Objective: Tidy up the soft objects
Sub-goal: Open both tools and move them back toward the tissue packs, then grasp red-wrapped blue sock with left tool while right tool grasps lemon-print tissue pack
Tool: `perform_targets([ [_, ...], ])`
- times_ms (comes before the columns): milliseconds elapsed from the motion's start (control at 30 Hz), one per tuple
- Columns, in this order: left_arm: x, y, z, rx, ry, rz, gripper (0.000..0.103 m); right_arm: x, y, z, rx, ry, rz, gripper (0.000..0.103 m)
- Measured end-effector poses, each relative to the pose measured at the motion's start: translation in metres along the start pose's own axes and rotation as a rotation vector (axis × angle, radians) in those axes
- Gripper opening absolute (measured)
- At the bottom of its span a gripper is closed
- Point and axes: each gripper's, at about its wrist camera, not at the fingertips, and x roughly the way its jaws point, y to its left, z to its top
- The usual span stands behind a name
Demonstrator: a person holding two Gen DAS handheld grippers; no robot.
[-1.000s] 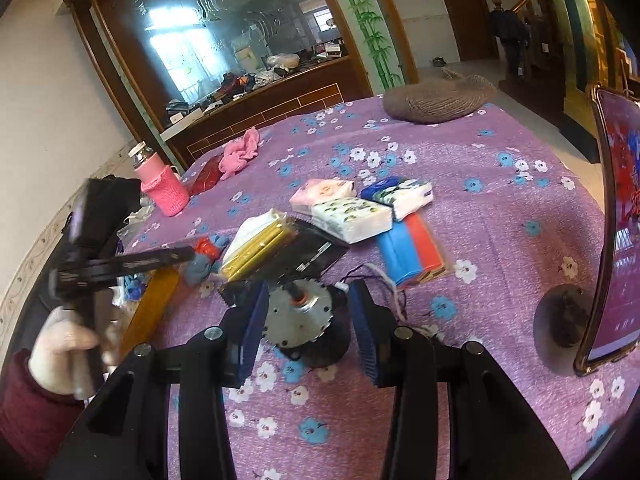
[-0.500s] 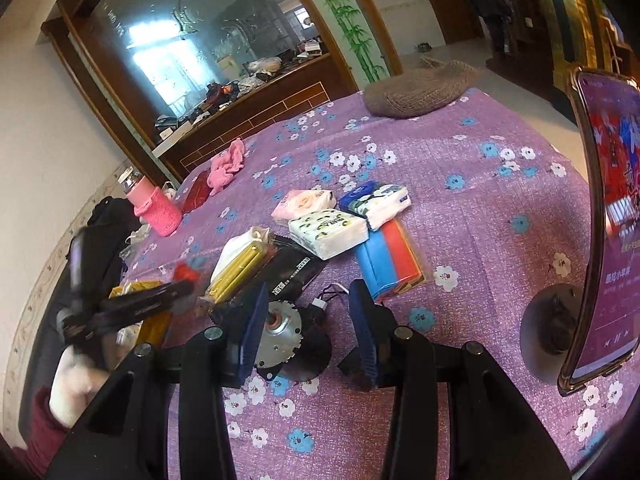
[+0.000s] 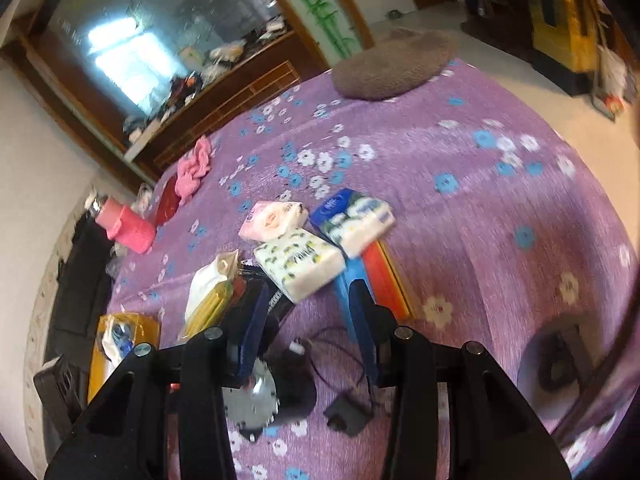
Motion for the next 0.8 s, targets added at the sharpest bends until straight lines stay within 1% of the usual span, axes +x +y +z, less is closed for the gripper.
perform_targets([
  [100, 0.012, 0.004, 0.0, -0.019, 0.016, -0.017, 0.035, 0.018, 0.017, 0.012, -0.087, 0.058, 0.007, 0.039],
  [133, 0.015, 0.006, 0.001, -0.029, 0.021, -0.027, 0.036, 0.025, 0.023, 0.015, -0.121, 0.081, -0.002, 0.039],
  [200, 0.018, 0.006, 0.001, -0.038, 0.025, -0.029, 0.038, 0.043, 0.037, 0.019, -0.206, 0.132, -0.048, 0.039],
  [300, 0.024, 0.007, 0.002, -0.042, 0.027, -0.03, 0.039, 0.07, 0.055, 0.019, -0.333, 0.203, -0.15, 0.039],
  [333, 0.025, 0.006, 0.002, -0.042, 0.023, -0.029, 0.039, 0.081, 0.062, 0.016, -0.39, 0.23, -0.206, 0.039],
  [400, 0.028, 0.004, 0.002, -0.04, 0.018, -0.025, 0.039, 0.092, 0.07, 0.011, -0.476, 0.251, -0.289, 0.039],
  [467, 0.027, 0.001, 0.001, -0.03, 0.009, -0.014, 0.039, 0.1, 0.077, 0.008, -0.544, 0.255, -0.345, 0.04],
  [500, 0.028, 0.0, 0.001, -0.024, 0.005, -0.008, 0.039, 0.104, 0.079, 0.007, -0.568, 0.262, -0.368, 0.041],
  [533, 0.028, -0.002, 0.0, -0.015, 0.0, 0.0, 0.039, 0.108, 0.08, 0.006, -0.589, 0.272, -0.39, 0.048],
  [600, 0.029, -0.005, -0.001, 0.002, -0.007, 0.015, 0.039, 0.119, 0.083, 0.002, -0.657, 0.291, -0.468, 0.06],
  [633, 0.03, -0.006, -0.001, 0.009, -0.009, 0.021, 0.039, 0.122, 0.083, 0.001, -0.676, 0.295, -0.497, 0.06],
  [667, 0.029, -0.007, -0.001, 0.011, -0.009, 0.021, 0.038, 0.126, 0.082, 0.001, -0.676, 0.306, -0.506, 0.06],
  [700, 0.028, -0.007, -0.001, 0.008, -0.009, 0.018, 0.036, 0.126, 0.078, 0.003, -0.648, 0.307, -0.493, 0.06],
  [733, 0.028, -0.006, -0.001, 0.003, -0.011, 0.013, 0.035, 0.124, 0.074, 0.005, -0.611, 0.305, -0.472, 0.056],
  [767, 0.027, -0.004, -0.001, -0.002, -0.013, 0.007, 0.033, 0.118, 0.069, 0.009, -0.559, 0.301, -0.428, 0.056],
  [800, 0.026, -0.003, -0.001, -0.009, -0.018, 0.0, 0.032, 0.113, 0.067, 0.01, -0.534, 0.292, -0.4, 0.054],
])
